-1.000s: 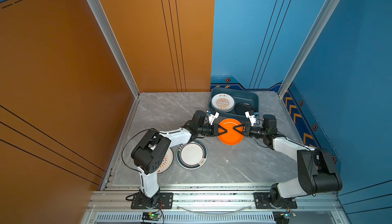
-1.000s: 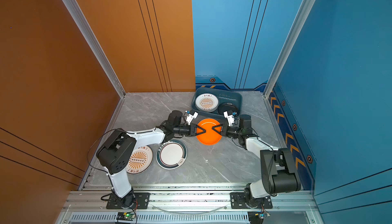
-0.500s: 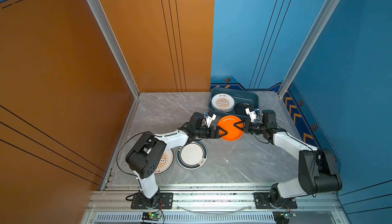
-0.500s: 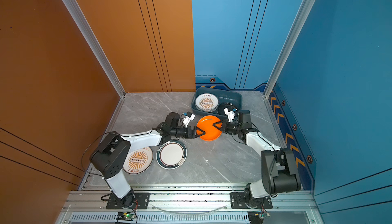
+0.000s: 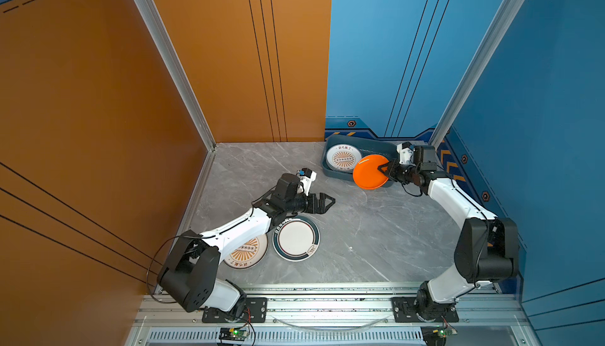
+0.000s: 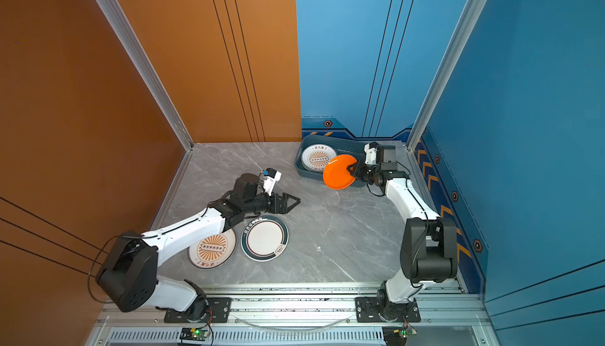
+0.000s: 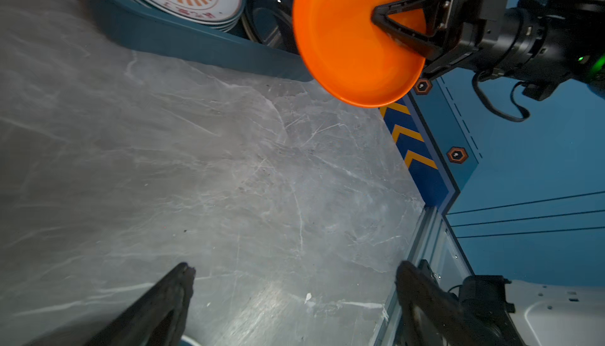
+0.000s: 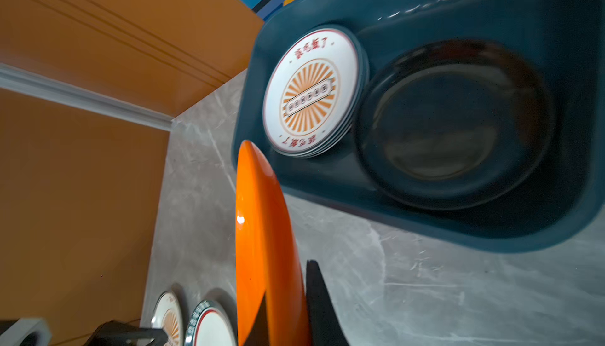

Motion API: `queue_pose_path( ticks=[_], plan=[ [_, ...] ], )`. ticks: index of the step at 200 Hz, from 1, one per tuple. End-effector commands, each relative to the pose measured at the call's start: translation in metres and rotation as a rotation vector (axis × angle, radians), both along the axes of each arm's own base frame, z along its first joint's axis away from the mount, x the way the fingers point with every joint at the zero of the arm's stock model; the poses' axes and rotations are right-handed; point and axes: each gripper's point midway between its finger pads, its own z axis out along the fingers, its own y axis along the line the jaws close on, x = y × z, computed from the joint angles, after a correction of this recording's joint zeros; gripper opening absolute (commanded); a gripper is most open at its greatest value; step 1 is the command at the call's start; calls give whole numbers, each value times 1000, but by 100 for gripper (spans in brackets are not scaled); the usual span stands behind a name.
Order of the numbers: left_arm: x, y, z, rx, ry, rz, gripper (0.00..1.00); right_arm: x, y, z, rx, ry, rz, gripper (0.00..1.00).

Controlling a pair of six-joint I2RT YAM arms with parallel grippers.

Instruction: Place the plates into the plastic bin on the countertop

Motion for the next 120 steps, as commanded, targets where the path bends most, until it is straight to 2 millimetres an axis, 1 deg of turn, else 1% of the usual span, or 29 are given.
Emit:
queue_pose_path(
  ticks=[1,29,56,92,120],
  plan=[
    [5,32,-7,58,-5,100,98,15,-24,-13,-67,66,-98,0],
    [8,63,-15,92,17,194,98,35,-39,-25,-74,97,-146,0],
    [8,84,-28,96,54,249,98,52,-47,-33,-65,105,-176,0],
    [8,101,-42,80,93,278,98,77,-56,-41,-39,108,-213,0],
    [10,104,-43,66,98,288,98,92,-60,-51,-34,132,-228,0]
  ],
)
